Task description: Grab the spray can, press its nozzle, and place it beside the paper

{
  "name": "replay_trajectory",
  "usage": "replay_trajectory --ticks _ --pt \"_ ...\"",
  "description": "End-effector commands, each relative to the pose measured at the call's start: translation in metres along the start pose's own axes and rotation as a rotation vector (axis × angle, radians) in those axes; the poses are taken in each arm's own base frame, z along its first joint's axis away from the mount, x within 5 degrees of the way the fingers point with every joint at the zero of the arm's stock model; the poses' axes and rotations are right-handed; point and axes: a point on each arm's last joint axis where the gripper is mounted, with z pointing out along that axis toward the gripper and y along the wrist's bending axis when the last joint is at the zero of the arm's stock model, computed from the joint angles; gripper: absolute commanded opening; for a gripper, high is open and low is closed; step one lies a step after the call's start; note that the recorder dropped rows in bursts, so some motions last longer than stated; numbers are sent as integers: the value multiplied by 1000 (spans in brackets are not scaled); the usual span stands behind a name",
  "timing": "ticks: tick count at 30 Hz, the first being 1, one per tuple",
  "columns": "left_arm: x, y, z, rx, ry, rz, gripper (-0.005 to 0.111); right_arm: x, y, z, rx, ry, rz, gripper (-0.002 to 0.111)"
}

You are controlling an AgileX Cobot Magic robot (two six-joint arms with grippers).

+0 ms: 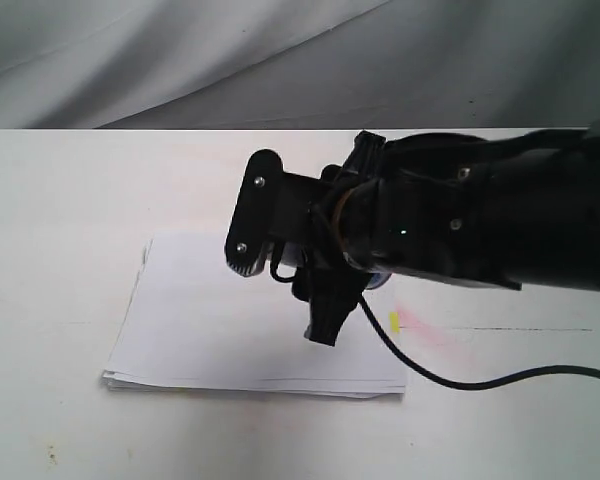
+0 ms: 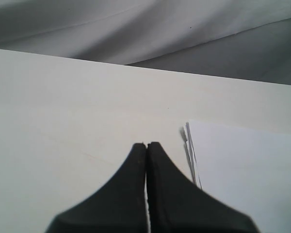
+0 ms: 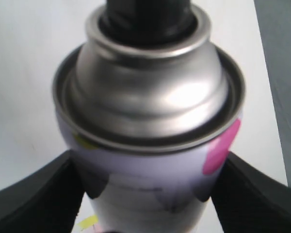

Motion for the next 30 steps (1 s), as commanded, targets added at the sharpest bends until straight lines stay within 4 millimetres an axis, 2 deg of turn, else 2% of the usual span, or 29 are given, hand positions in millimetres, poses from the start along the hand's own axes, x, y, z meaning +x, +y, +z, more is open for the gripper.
replay_trajectory --ticks 1,5,9,27,30 --pt "1 0 0 -1 0 0 0 -5 3 17 35 1 -72 0" --pt "1 0 0 -1 0 0 0 -1 3 31 108 51 -98 0" --pt "1 0 0 -1 0 0 0 1 -3 35 208 80 -70 0" --pt "1 0 0 -1 0 0 0 3 -5 34 229 105 -49 0" --pt "1 2 0 -16 -3 71 0 3 -5 34 229 105 -49 0"
